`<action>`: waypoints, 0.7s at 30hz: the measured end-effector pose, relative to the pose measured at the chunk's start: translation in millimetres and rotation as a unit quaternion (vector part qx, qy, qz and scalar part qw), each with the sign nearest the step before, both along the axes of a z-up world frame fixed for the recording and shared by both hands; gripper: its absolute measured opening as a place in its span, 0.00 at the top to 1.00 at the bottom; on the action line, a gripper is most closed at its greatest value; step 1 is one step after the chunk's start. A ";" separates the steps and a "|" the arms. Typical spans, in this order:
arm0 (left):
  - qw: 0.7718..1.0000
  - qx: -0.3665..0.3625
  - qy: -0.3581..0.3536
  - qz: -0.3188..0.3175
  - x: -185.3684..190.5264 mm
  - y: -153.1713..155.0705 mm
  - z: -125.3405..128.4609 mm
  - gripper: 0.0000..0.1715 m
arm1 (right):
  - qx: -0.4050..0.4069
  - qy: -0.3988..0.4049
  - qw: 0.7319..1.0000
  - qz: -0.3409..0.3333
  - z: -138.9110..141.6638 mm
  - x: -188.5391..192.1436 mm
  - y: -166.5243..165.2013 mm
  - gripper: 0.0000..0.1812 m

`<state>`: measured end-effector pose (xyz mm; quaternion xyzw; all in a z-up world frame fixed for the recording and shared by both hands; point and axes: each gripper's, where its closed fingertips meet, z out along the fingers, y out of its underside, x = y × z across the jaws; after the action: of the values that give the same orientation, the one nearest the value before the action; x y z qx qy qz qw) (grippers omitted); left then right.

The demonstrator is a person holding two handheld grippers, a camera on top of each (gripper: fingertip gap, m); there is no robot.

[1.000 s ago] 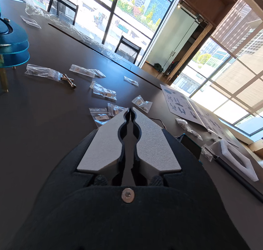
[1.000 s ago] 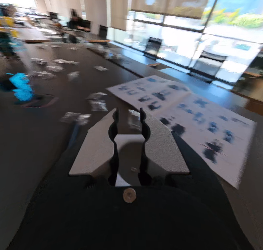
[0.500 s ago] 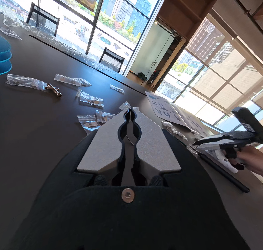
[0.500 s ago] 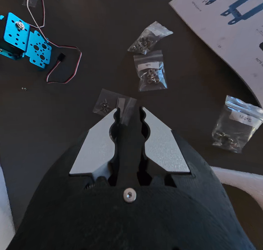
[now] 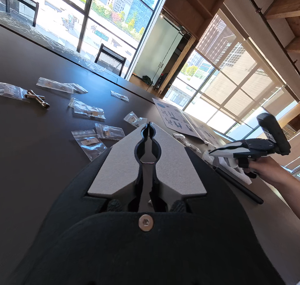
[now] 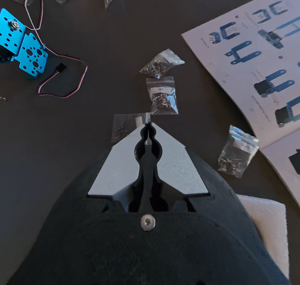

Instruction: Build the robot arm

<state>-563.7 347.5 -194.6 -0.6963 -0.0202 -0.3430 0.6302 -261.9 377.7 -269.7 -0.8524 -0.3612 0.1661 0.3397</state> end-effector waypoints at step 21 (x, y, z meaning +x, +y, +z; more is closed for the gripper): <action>1.000 0.015 -0.002 0.013 -3.4 -2.7 4.3 1.00 | 0.241 -0.081 0.884 0.391 11.7 -32.1 -133.1 1.00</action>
<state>-567.2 344.8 -190.3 -0.6856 -0.0249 -0.3366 0.6450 -294.0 244.6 -258.0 -0.5441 -0.7206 0.1239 0.4116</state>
